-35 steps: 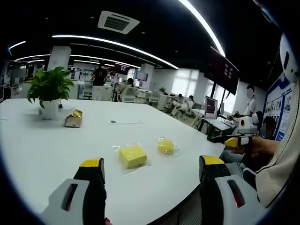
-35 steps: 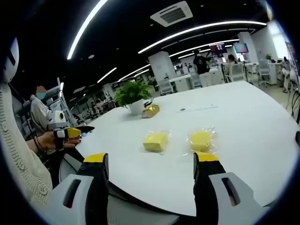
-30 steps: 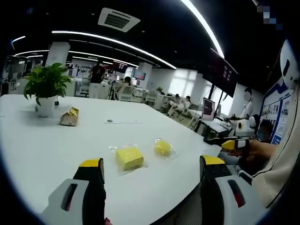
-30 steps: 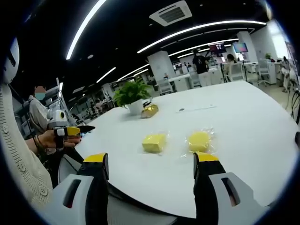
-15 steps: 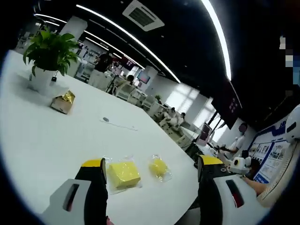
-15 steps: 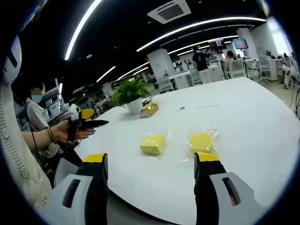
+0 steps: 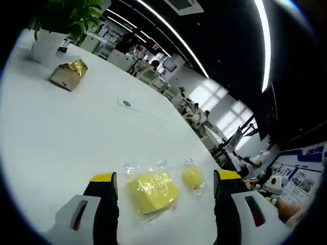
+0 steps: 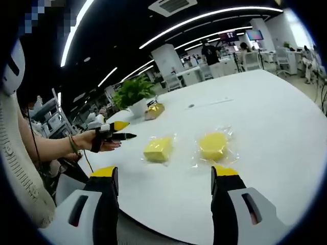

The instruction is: Compare the silicone blocks by pressing each to a similar depth, holding the contact briefly, and releasing to observe deformation and rebound differences across the visible hardness samples.

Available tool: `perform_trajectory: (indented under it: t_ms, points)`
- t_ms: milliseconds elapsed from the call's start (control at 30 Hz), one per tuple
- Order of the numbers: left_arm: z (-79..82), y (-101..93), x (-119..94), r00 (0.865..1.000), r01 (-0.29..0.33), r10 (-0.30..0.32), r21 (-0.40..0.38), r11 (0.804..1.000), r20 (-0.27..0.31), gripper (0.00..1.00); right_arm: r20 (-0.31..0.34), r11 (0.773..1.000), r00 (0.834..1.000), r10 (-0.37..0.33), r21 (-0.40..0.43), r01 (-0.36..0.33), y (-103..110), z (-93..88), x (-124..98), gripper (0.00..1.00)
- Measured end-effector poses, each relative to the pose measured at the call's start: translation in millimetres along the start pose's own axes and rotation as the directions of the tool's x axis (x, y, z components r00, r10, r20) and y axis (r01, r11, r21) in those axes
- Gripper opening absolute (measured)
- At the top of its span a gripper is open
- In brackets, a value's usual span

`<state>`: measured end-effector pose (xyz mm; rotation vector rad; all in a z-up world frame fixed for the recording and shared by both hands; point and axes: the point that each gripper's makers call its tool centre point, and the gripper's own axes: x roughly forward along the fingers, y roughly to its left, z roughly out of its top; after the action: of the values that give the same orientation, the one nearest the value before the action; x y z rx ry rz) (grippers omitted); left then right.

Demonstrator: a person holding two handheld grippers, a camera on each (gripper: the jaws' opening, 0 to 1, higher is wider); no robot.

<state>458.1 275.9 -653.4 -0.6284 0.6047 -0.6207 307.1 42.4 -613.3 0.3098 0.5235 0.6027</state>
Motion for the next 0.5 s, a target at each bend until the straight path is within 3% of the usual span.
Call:
perform_trajectory:
  t_ms: [167,233,333,500]
  points:
    - [-13.6,16.4,26,0.999,-0.005,0.003,-0.056,0.998,-0.039,0.75,-0.03,1.0,0.999,-0.017,0.021,0.018,-9,-5.7,1,0.68]
    - [-20.7,20.0,34,0.999,-0.005,-0.001,-0.117,0.993,-0.05,0.73,-0.036,0.999,0.999,-0.026,0.023,0.027,-11,-6.3,1,0.69]
    - [-22.0,18.9,44,0.999,0.037,-0.041,-0.224,0.974,-0.015,0.67,-0.044,0.999,0.998,-0.034,0.03,0.036,-16,-7.3,0,0.69]
    - [-22.2,28.4,61,0.997,0.072,-0.059,-0.402,0.913,0.045,0.5,-0.063,0.998,0.997,-0.043,0.036,0.045,-23,-10.4,3,0.68]
